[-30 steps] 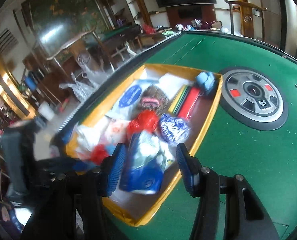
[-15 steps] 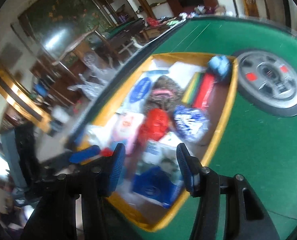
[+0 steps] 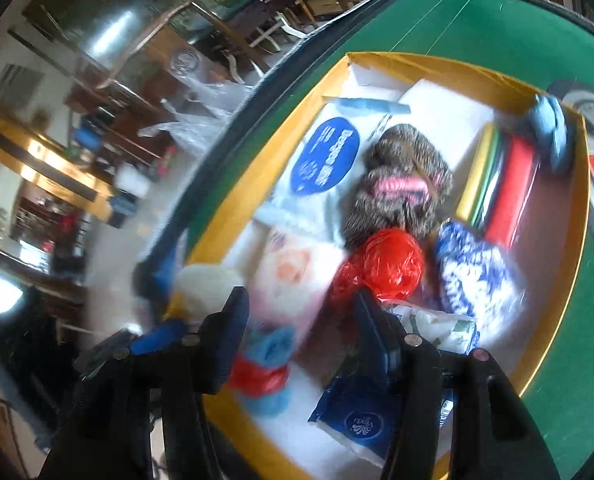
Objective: Organize soft objects
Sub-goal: 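Lower the blue knitted item into the box and open the left tool, then lower the Vinda pack into the box and open the right tool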
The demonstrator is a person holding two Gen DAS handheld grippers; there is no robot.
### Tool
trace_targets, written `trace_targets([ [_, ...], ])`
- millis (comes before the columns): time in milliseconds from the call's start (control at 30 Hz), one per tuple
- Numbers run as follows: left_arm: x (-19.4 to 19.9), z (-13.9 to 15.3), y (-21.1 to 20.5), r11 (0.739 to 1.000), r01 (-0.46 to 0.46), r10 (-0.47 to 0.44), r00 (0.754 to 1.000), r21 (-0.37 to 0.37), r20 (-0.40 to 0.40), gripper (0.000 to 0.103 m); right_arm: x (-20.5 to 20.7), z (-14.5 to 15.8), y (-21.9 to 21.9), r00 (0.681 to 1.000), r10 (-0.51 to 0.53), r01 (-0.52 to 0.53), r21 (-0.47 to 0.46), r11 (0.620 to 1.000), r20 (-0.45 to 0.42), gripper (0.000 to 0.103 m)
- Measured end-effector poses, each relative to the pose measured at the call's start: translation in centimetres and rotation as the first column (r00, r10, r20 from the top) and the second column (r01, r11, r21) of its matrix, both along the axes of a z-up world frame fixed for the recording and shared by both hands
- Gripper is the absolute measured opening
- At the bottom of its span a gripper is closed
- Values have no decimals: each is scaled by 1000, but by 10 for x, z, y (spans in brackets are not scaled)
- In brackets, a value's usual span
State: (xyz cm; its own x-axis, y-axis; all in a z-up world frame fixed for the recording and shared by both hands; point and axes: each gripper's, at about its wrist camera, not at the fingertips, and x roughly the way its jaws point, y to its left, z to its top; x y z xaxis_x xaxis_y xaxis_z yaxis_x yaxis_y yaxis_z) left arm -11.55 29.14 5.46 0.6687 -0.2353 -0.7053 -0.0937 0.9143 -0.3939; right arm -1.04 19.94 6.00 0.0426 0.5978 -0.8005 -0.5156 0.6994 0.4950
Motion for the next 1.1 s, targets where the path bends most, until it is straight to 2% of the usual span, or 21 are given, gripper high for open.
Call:
trace_targets([
  [200,-2,-2,-3,1000,26,-26,1000,-10,0,58,4,3,9,996,-29,35,-64,997,86,50],
  [300,-5,-3,-3,999,35,-35,999,-15,0,58,3,13,-6,996,-54,53,15,998,66,50],
  [367,-7,-4,-1,999,35,-35,999,-14,1,58,0,26,-25,991,-97,93,51,994,95,52],
  [433,-7,-6,1,999,30,-30,1000,-25,-1,58,0,31,-40,984,-135,130,49,990,117,61],
  [567,-4,-6,-1,999,33,-33,999,-37,-4,58,5,11,-49,990,-137,136,29,990,29,63],
  [633,-5,-6,-5,998,49,-49,999,-40,-7,58,2,11,-52,994,-112,111,73,991,2,63],
  [733,-6,-4,-5,998,51,-51,999,-29,-5,58,-7,7,-55,991,-26,50,184,982,-128,63],
  [800,-5,-4,-4,998,42,-43,999,-36,-9,58,-18,1,-49,984,40,-5,201,980,-171,63],
  [867,-3,-5,-4,998,41,-41,999,-43,-15,58,-26,-1,-43,978,91,-49,220,974,-187,63],
  [933,-4,-6,-5,997,48,-49,999,-52,-18,58,-27,-4,-41,964,124,-62,251,966,-237,63],
  [1033,-5,-5,-7,997,53,-54,998,-50,-14,58,-26,-9,-41,961,112,-45,253,966,-255,63],
  [1100,-6,-5,-7,997,52,-53,999,-52,-14,58,-26,-6,-44,968,90,-34,234,972,-233,63],
])
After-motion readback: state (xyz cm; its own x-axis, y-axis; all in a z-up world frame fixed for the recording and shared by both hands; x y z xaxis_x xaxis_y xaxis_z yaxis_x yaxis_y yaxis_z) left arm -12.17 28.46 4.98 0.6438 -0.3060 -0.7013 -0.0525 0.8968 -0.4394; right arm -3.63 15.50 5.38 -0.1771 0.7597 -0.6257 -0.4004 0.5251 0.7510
